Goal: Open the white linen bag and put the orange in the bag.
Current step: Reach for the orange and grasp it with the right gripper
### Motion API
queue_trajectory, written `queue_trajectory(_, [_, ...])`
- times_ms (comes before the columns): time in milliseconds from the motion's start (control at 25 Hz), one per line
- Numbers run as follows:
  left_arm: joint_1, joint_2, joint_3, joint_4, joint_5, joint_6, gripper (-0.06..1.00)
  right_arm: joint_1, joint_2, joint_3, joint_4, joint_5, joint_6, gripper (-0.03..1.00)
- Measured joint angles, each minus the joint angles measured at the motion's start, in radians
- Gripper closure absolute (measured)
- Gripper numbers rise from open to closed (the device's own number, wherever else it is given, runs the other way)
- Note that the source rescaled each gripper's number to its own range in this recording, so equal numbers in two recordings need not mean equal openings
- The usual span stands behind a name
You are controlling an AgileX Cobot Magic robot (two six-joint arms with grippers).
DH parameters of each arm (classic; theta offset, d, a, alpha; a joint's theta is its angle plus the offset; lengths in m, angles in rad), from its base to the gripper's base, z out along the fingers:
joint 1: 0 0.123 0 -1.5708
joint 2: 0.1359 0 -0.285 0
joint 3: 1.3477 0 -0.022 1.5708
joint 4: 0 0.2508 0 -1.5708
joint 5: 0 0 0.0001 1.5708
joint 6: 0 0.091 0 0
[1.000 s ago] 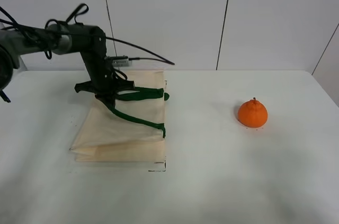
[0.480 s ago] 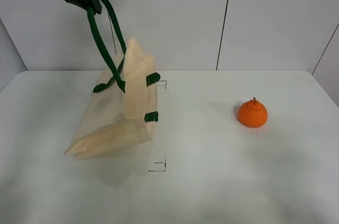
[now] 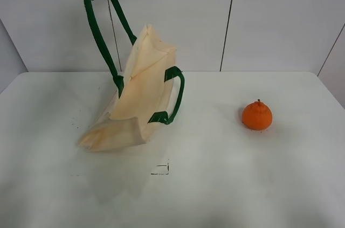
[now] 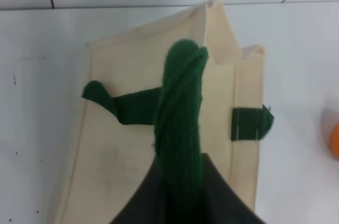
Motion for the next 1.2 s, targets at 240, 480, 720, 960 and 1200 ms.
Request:
queue_trajectory(240, [0.0,0.0,0.0,-0.001,0.0,0.0,0.94,0.0,0.632,-0.318,0.01,0.023,-0.056,-0.03])
queue_trajectory(480, [0.0,0.0,0.0,-0.001,0.0,0.0,0.94,-0.001,1.153,-0.713,0.021,0.122,-0.06,-0.03])
queue_trajectory(720, [0.0,0.0,0.0,-0.001,0.0,0.0,0.94,0.052,1.448,-0.93,0.02,0.163,-0.058,-0.03])
queue_trajectory(960, [0.0,0.0,0.0,-0.001,0.0,0.0,0.94,0.101,1.573,-0.946,0.02,0.082,-0.048,-0.03])
queue_trajectory(1200, [0.0,0.0,0.0,-0.001,0.0,0.0,0.94,0.101,1.649,-0.946,-0.057,0.051,0.03,-0.03])
